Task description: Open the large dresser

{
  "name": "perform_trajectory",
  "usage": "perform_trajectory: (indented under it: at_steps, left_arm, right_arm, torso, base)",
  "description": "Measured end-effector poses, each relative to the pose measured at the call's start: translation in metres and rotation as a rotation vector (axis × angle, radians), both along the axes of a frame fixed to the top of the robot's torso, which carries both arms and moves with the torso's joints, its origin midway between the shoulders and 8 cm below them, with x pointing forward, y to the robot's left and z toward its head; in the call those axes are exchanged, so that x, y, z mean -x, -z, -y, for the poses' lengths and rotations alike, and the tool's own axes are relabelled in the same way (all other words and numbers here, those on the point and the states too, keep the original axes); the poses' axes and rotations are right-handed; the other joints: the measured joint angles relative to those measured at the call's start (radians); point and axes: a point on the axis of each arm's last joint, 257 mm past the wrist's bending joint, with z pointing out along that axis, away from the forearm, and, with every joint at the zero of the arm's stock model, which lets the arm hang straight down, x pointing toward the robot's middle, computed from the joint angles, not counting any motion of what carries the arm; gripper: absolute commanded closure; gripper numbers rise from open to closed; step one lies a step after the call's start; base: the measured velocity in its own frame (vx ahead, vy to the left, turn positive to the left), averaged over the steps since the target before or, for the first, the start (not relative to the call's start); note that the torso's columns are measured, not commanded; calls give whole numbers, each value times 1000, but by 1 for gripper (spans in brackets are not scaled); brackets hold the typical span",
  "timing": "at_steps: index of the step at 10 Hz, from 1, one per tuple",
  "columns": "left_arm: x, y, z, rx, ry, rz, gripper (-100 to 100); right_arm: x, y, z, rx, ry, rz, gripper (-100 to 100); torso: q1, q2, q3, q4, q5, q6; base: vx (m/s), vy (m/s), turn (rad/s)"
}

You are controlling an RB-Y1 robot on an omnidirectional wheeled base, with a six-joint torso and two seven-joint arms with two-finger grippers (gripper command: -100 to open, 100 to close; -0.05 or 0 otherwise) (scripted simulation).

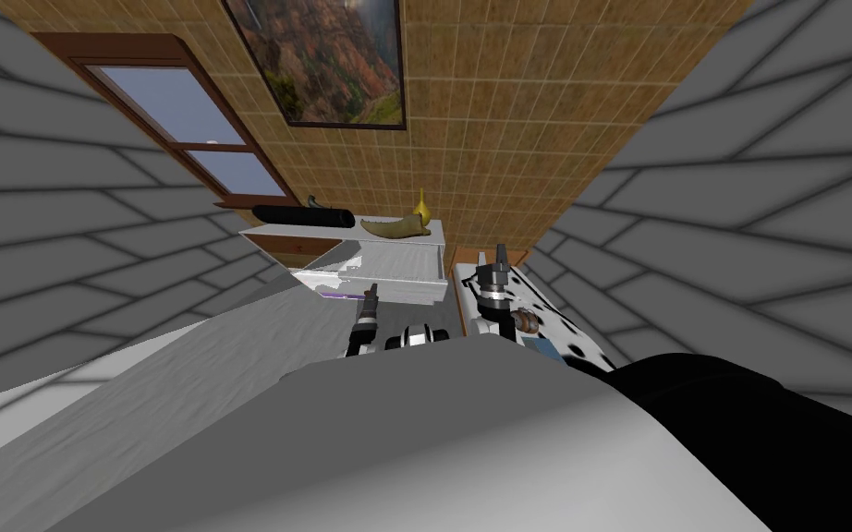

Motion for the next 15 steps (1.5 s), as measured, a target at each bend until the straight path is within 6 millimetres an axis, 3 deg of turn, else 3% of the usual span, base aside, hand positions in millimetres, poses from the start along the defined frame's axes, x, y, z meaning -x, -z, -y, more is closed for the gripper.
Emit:
perform_trajectory:
  at_steps: [10, 11, 15]
  left_arm:
    - [-2, -19, 2, -1, -12, -47, -100]
    - [-1, -16, 2, 1, -12, -55, 0]
    - [1, -6, 1, 6, -13, -77, 0]
  right_arm:
    - [0, 0, 0, 0, 0, 0, 0]
    - [0, 0, 0, 0, 0, 0, 0]
    - [0, 0, 0, 0, 0, 0, 0]
  torso:
    - [-5, 17, 7, 14, -8, -3]
    - [-5, 15, 7, 10, -6, -2]
    - [-4, 5, 1, 2, -3, 0]
  base:
    - [-4, 3, -12]
    - [5, 3, -4]
    - [0, 0, 0]
